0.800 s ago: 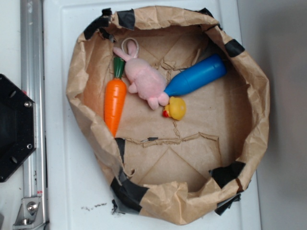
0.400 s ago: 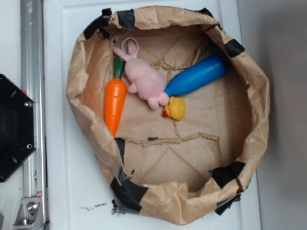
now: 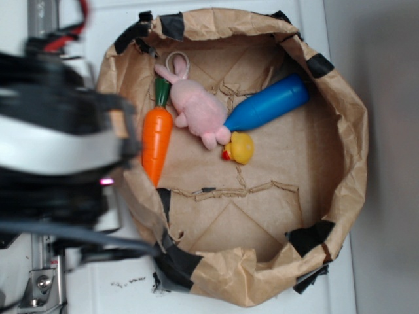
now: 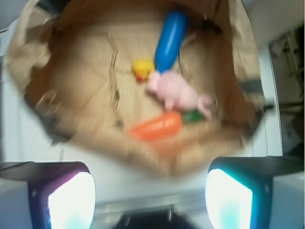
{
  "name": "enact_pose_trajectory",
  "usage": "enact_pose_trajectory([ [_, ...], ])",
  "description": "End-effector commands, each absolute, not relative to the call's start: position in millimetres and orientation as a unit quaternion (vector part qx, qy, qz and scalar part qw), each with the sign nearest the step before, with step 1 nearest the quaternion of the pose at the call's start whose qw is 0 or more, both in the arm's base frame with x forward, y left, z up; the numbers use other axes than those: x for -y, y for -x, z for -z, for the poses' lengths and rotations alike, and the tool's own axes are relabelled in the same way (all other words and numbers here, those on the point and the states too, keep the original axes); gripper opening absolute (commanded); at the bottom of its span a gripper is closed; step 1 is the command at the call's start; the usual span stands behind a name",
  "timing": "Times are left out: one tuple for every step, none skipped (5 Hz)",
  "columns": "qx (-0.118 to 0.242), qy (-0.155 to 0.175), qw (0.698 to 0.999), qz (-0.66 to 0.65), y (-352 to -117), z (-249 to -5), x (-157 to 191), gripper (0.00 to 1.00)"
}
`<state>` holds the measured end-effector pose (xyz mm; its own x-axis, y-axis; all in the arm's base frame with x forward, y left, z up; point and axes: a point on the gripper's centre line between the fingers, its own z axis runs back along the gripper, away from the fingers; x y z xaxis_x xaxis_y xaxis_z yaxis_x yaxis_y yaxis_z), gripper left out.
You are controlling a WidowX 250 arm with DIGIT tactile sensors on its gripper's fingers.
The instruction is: Grab the yellow duck.
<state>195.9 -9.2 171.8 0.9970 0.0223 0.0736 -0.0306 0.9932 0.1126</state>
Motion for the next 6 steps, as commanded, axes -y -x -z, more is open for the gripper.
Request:
enact_pose_trajectory([
  [0.048, -0.072, 0.995, 0.040, -247.7, -111.6, -2.7, 1.00],
  [0.044, -0.052, 0.994, 0.084, -269.6, -72.4, 1.5, 1.00],
  [0.033, -0.030, 0.994, 0.101, -273.7, -50.6, 8.5, 1.00],
  [0.007, -0.015, 0.993, 0.120, -271.4, -22.5, 17.8, 1.00],
  [-0.003, -0.007, 0.992, 0.128, -267.0, -9.5, 27.7, 0.00],
  [-0.006, -0.009, 0.992, 0.129, -264.2, -7.9, 29.6, 0.00],
])
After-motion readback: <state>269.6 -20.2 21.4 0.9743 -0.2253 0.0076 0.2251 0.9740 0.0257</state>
